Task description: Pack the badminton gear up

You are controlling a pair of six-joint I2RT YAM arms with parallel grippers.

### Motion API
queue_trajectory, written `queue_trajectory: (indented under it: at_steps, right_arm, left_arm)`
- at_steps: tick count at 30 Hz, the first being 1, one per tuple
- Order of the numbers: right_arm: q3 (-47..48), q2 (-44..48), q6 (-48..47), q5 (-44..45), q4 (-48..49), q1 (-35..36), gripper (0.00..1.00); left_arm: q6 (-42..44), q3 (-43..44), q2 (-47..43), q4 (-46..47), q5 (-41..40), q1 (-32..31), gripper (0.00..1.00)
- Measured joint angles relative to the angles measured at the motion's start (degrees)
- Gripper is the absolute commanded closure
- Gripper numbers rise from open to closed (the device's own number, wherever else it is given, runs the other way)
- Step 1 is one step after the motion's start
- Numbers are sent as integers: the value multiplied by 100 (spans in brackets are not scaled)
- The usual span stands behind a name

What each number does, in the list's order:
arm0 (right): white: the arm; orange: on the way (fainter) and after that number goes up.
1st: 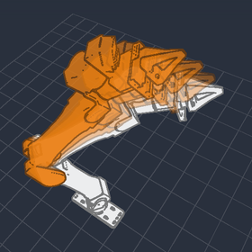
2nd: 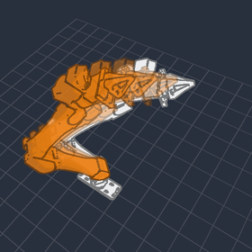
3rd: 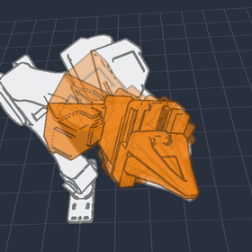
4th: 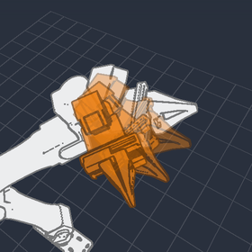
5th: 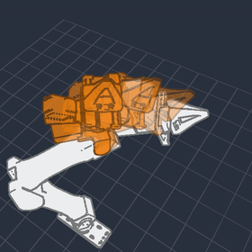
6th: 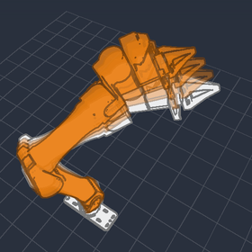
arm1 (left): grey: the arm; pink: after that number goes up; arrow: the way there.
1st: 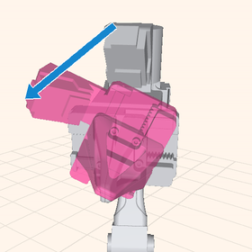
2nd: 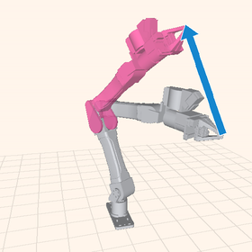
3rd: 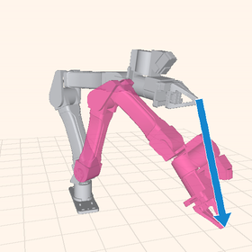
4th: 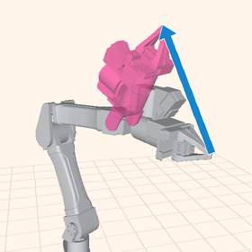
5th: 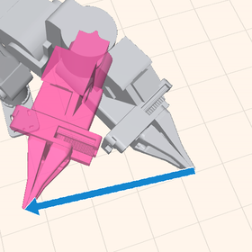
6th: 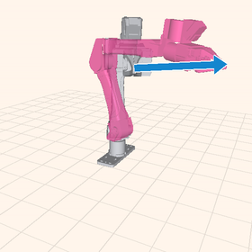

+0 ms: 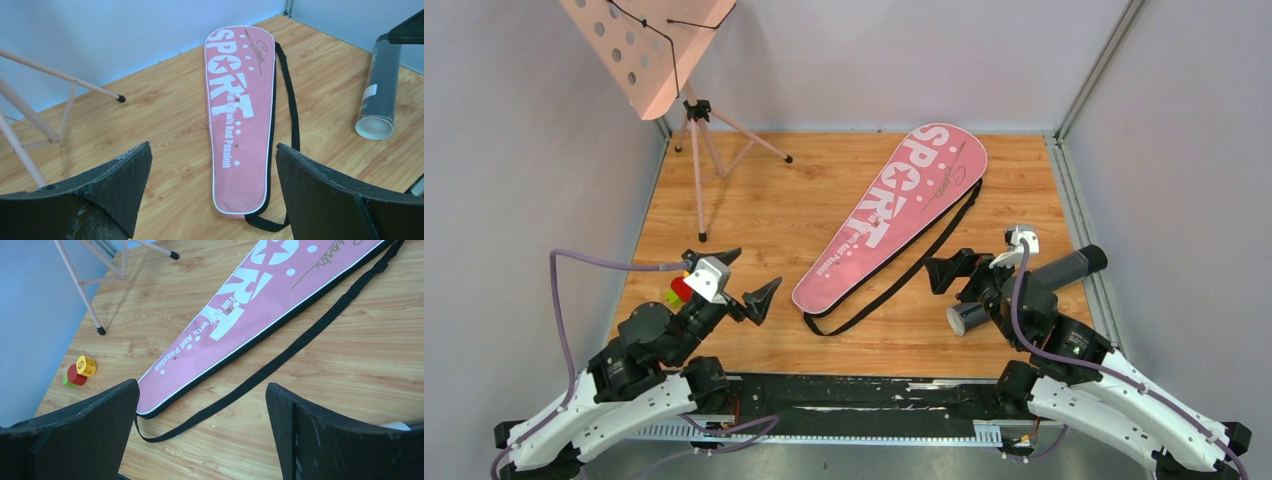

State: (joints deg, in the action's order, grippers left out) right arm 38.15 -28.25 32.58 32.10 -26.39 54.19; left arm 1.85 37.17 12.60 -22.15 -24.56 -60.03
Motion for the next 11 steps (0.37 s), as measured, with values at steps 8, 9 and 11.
queue_trajectory:
  at_steps: [8, 9, 11]
  right_arm:
    - [-42, 0, -11, 44, -2, 0, 0]
    - [-42, 0, -11, 48, 0, 0, 0]
    - [-42, -4, -15, 59, 0, 0, 0]
  left_arm:
    - [28, -4, 0, -15, -81, 0, 0]
    - [33, -7, 0, -20, -90, 0, 0]
    - [44, -7, 0, -28, -103, 0, 0]
